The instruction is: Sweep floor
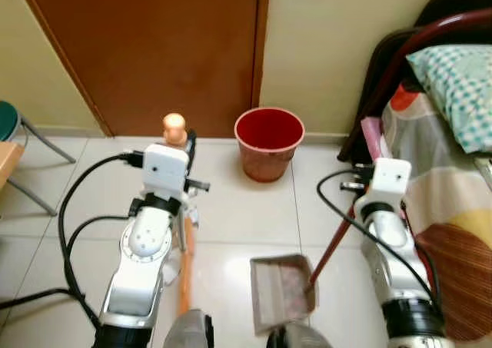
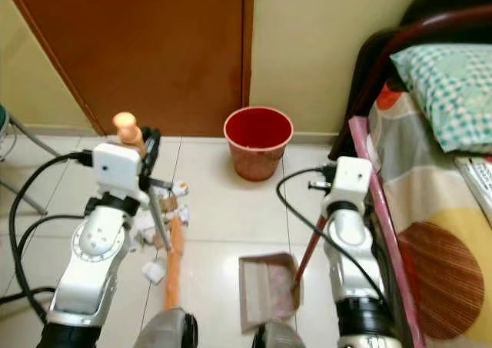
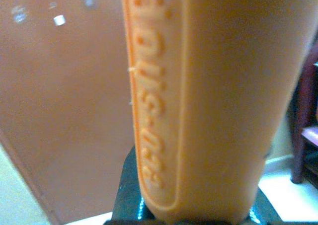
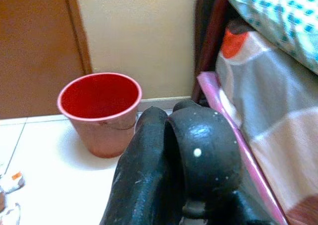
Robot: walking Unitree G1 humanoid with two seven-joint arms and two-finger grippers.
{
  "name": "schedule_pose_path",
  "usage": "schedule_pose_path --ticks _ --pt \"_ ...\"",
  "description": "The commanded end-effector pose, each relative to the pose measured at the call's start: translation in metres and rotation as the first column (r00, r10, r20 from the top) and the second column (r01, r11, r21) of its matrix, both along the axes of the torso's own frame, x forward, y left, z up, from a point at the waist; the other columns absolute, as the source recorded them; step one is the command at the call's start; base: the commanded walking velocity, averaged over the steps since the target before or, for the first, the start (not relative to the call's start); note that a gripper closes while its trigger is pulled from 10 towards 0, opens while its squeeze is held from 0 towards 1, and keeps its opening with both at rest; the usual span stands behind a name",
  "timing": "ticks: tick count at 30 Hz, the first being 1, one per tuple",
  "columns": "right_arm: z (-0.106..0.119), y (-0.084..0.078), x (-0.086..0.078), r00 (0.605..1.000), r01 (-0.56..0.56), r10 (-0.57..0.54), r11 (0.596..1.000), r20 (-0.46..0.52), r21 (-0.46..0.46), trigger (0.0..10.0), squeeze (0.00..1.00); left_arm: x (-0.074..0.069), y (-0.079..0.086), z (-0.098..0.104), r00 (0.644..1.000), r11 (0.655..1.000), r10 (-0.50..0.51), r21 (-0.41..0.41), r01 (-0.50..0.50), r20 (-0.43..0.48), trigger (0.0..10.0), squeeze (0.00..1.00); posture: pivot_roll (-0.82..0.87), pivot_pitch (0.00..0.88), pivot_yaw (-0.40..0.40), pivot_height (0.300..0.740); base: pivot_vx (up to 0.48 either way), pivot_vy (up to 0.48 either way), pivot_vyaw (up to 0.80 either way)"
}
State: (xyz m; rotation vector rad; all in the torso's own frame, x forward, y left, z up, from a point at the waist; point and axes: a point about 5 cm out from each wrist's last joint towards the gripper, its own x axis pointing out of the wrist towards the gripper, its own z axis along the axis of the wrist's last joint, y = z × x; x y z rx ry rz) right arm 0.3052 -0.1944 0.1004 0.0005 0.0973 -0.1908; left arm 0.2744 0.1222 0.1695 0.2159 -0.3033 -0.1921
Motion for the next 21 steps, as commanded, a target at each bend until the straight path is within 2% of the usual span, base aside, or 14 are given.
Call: schedule_pose_path --ticks 1,6,12,21 --pt "0.006 0.003 0.004 1.0 -0.001 0.001 1.0 0.031 0.0 10.0 0.0 0.0 -0.004 0.024 0.993 0.999 -0.033 0.025 0.031 0.113 10.0 0.0 -0.01 0.148 -0.047 0.74 0.0 0.0 0.0" --pt "0.008 0.006 0.007 0.999 -0.006 0.006 1.0 0.039 -0.004 10.0 0.0 -0.001 -0.003 0.035 0.985 0.997 -0.04 0.065 0.029 0.165 10.0 0.0 -0.01 0.148 -0.049 0.74 0.0 0.0 0.0" --pt "0.01 0.006 0.011 0.999 0.0 0.0 1.0 0.044 -0.004 10.0 0.0 -0.004 0.013 0.037 0.986 0.997 0.011 0.072 -0.023 0.165 10.0 0.0 0.0 0.156 -0.05 0.74 0.0 0.0 0.0" --pt "0.013 0.003 0.015 0.999 0.007 -0.006 1.0 0.044 -0.02 10.0 0.0 -0.008 0.03 0.063 0.969 0.988 0.084 0.104 -0.11 0.231 10.0 0.0 0.02 0.189 -0.044 0.74 0.0 0.0 0.0"
